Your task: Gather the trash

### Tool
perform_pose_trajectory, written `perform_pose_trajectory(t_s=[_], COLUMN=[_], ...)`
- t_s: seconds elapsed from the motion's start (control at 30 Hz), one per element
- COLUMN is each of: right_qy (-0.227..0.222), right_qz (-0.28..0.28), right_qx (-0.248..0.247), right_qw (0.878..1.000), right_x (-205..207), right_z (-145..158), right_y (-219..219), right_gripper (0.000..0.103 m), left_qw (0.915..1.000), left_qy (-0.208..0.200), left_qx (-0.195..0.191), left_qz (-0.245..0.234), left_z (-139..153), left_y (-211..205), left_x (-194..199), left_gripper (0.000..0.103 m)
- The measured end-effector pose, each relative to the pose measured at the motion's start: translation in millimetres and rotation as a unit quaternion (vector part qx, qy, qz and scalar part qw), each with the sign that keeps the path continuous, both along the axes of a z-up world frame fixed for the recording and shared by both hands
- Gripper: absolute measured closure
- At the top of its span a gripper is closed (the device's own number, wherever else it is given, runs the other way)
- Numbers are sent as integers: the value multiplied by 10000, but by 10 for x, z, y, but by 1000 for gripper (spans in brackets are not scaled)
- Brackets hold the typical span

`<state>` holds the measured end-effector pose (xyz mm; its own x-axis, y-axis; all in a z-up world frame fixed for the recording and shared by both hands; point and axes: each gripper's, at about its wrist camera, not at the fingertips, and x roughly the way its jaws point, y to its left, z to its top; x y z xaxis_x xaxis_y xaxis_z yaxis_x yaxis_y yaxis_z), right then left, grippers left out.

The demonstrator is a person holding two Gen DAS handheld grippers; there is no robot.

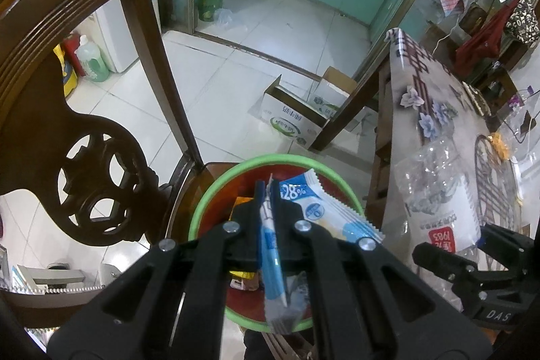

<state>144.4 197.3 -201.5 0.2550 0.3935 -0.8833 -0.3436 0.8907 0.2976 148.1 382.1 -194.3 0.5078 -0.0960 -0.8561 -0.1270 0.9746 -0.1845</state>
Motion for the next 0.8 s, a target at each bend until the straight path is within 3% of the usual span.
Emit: perform_pose_trajectory(t_s=[0.1, 0.17, 0.2, 0.23, 0.3, 0.5, 0.67, 0.8], right_qy=[37, 87, 78, 59, -36, -657, -1664, -2389], right_qz=[52, 111, 96, 67, -50, -485, -887, -1087], right_qx=[6, 37, 17, 28, 108, 229, 232, 183], right_qw=[10000, 9999, 9999, 10000, 9999, 9964, 9818, 9648], right_x=[32, 57, 68, 76, 70, -13, -248, -476], right_z=[-22, -36, -34, -22, 35, 383, 818, 1090], right_y=[35, 53, 64, 52, -13, -377, -834, -1261], right_gripper=[46, 45, 41, 37, 33, 25, 7, 7], left_qw=[10000, 9998, 9998, 9997, 9993, 9982, 9940, 9861], left_qy=[41, 71, 41, -38, -190, -499, -1077, -1662], left_qx=[23, 130, 159, 157, 140, 149, 177, 46], left_qz=[21, 91, 147, 199, 304, 313, 101, -54], left_z=[-18, -18, 0, 29, 116, 389, 749, 1002], left_y=[11, 10, 14, 21, 26, -117, -554, -970], left_x=[30, 39, 36, 22, -22, -130, -318, -568], left_gripper=[99, 75, 43, 27, 26, 11, 5, 5])
